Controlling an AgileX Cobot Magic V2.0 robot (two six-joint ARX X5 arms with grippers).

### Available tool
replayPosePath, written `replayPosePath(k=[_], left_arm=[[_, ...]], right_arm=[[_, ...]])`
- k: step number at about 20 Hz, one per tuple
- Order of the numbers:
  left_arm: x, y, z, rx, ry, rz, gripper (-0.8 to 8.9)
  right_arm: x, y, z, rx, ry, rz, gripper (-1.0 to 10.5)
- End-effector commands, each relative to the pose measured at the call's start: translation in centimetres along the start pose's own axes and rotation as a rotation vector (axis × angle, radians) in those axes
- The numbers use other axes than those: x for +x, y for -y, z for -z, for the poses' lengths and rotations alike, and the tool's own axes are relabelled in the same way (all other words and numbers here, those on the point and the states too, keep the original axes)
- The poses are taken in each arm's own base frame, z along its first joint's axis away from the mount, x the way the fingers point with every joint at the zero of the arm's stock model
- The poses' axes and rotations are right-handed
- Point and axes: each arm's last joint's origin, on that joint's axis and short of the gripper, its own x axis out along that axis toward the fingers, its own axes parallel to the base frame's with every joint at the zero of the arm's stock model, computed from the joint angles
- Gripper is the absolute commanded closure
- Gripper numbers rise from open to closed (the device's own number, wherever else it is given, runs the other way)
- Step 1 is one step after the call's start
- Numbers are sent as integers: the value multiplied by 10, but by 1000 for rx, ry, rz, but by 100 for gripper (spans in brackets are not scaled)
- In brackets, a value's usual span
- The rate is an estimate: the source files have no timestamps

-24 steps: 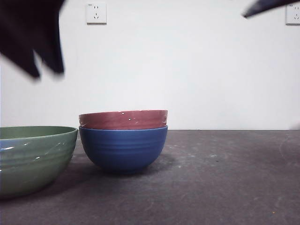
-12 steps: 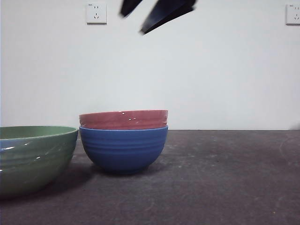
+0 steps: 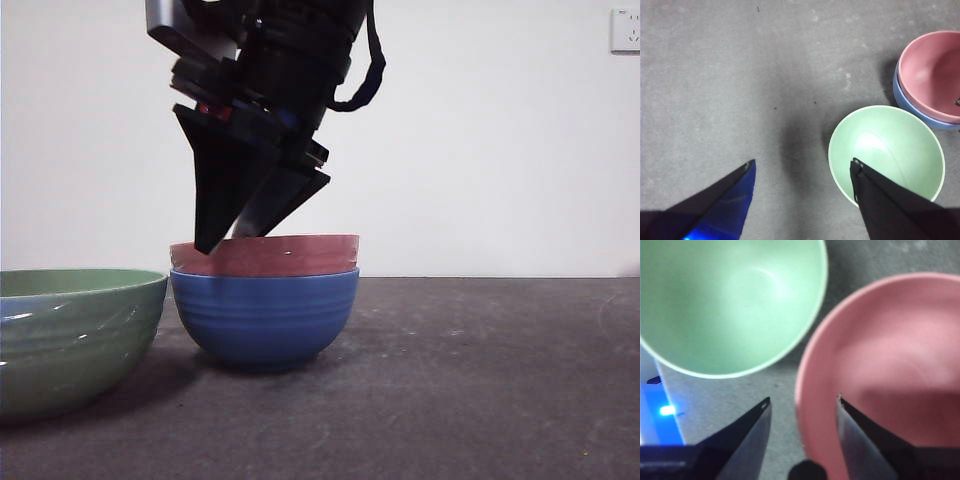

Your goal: Pick up the green bowl on the top,put the green bowl on the left,pick up the red bowl in the middle,put the red bowl on the right

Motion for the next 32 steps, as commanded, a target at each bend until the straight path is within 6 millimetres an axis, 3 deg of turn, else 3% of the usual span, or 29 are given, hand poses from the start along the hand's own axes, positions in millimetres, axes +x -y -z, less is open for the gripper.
replayPosePath(k=[1,11,14,19,28,32], left_arm=[[0,0,1,9,1,0,494],[0,0,4,12,-36,1,495],[0,0,5,19,-41,1,495],[0,0,4,18,-29,2,495],[1,0,-2,16,27,1,499],[1,0,-7,13,70,-2,499]], right_arm=[[6,0,0,-17,-9,-3,807],[15,3,3,-5,-40,-17,825],[15,3,3,-7,-40,-16,962],[11,2,2,-17,-30,-11,959],[-36,-3,-1,-46,54,111,959],[-75,-6,5,-1,52,324,959]])
